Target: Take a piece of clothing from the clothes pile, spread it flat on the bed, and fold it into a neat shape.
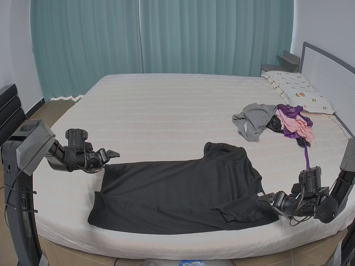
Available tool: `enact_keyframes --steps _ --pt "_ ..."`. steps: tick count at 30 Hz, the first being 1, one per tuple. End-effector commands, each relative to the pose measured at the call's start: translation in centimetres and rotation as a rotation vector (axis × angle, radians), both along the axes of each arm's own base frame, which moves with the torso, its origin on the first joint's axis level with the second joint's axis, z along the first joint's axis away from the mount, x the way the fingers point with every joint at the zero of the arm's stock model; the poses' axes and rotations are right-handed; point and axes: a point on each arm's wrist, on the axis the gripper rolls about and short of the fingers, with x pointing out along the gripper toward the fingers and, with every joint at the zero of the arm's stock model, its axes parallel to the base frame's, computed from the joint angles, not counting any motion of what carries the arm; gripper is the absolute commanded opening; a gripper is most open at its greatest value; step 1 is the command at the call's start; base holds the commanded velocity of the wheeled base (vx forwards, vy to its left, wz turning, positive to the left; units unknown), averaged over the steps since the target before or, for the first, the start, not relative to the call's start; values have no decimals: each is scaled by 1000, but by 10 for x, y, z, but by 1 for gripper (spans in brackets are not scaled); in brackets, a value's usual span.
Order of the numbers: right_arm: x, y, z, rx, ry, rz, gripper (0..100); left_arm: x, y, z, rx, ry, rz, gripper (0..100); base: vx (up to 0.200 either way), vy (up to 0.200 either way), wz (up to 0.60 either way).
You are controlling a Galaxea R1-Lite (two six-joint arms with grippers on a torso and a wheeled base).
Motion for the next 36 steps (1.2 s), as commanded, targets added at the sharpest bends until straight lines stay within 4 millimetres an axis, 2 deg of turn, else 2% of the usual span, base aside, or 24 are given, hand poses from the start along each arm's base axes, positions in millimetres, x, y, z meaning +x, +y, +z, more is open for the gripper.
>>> enact_keyframes --steps 1,23,24,29,36 --pt "0 1 0 1 1 6 100 7 -4 -32 41 30 5 100 0 0 0" --pt "-1 4 0 -2 -1 14 100 13 -4 -42 87 -10 68 100 0 0 0" --pt "-1 4 0 -2 -1 14 100 13 -4 -42 87 -10 68 0 0 0 0" --pt "-1 4 0 -2 -1 16 100 15 -3 -42 84 -16 74 0 0 0 0" --pt "0 4 0 -2 -1 14 100 31 0 -37 61 -46 190 0 0 0 0"
